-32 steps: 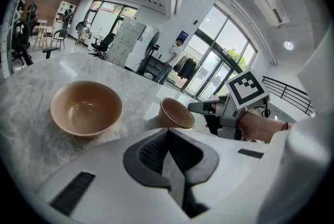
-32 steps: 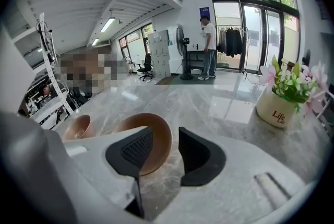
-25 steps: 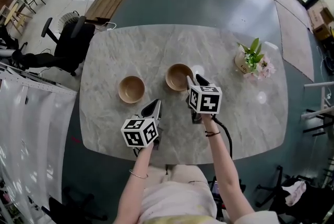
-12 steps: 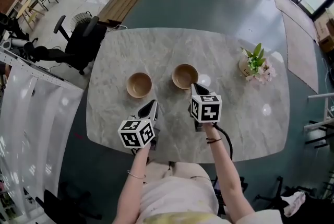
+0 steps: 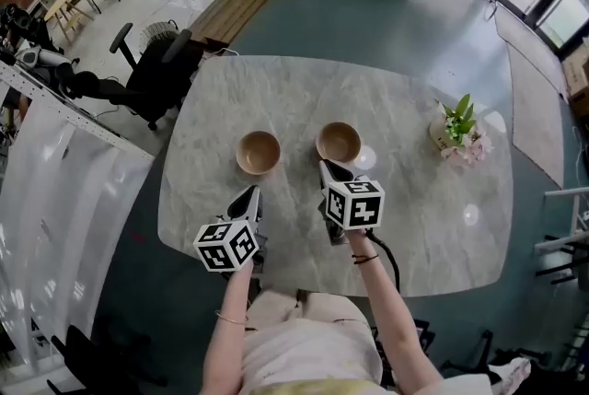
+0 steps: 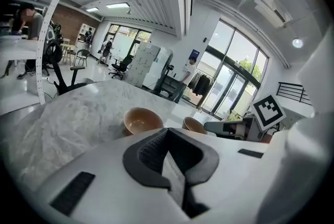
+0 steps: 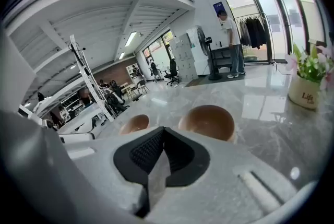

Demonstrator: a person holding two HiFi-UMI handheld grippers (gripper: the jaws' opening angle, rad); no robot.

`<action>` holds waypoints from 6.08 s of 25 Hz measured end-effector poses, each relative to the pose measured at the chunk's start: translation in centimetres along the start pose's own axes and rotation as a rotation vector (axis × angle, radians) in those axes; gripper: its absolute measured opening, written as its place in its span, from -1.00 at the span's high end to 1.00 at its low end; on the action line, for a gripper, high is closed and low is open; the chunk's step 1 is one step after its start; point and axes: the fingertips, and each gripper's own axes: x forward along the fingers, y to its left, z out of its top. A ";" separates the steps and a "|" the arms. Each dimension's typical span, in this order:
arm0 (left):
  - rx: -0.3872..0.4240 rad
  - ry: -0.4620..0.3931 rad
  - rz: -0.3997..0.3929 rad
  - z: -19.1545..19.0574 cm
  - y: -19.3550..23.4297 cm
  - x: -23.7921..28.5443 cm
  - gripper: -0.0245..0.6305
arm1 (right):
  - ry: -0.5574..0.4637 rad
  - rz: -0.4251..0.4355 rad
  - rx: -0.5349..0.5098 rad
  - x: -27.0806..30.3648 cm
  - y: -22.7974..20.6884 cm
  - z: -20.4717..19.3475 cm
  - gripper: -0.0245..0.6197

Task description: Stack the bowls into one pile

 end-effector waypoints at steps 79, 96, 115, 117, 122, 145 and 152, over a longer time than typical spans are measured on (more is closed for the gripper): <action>0.063 0.149 -0.183 -0.2 -2.4 6.3 0.93 | -0.040 -0.256 0.383 0.9 -9.2 3.1 0.85; 0.069 0.203 -0.192 -2.2 -4.1 8.7 0.93 | 0.040 -0.400 0.277 1.6 -13.3 1.4 0.85; 0.064 0.206 -0.184 -2.3 -4.1 8.5 0.93 | 0.044 -0.424 0.025 2.1 -11.6 2.6 0.78; 0.064 0.205 -0.184 -2.4 -4.2 8.5 0.93 | 0.038 -0.431 0.011 1.9 -11.7 2.6 0.73; 0.066 0.197 -0.187 -2.1 -4.2 8.5 0.93 | 0.026 -0.433 -0.005 1.6 -11.7 2.8 0.60; 0.260 -0.061 -0.260 5.4 -7.5 2.4 0.93 | -0.235 -0.219 0.038 -7.9 -6.4 4.1 0.90; 0.298 -0.161 -0.260 8.0 -8.6 -0.5 0.93 | -0.365 -0.114 0.062 -12.0 -3.6 5.7 0.90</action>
